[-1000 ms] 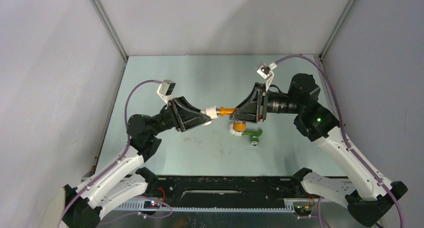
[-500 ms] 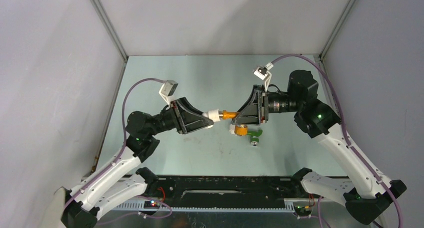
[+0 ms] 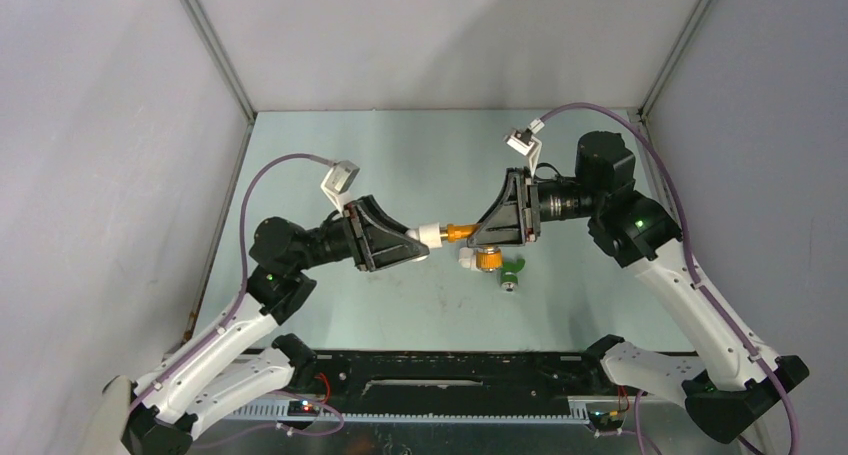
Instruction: Install the water faucets
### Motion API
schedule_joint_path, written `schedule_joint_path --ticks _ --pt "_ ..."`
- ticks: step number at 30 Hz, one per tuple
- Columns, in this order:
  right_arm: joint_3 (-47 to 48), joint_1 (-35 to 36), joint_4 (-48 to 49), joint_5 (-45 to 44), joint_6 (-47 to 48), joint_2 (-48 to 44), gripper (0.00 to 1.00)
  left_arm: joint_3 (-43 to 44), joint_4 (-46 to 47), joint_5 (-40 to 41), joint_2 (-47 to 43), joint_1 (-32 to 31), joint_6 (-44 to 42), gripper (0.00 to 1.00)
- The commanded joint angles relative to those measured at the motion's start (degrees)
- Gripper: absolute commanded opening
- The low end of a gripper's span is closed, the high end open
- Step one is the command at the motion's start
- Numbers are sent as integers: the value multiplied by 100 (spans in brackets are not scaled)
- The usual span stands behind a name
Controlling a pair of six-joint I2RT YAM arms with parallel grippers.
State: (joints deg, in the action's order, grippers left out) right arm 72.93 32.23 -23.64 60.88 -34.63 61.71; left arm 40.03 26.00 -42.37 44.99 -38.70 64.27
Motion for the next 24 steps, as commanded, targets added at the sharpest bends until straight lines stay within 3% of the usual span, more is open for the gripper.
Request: schedule_joint_path --ticks 1,11,24 --pt "297 -6 433 -140 -207 8 0 102 -203 -395 131 -232 -185 0" --pt "301 -16 900 230 -673 112 0 225 -215 -448 301 -335 -483 0" --pt "300 -166 853 548 -1080 174 0 1012 -2487 -379 327 -364 -2284 0"
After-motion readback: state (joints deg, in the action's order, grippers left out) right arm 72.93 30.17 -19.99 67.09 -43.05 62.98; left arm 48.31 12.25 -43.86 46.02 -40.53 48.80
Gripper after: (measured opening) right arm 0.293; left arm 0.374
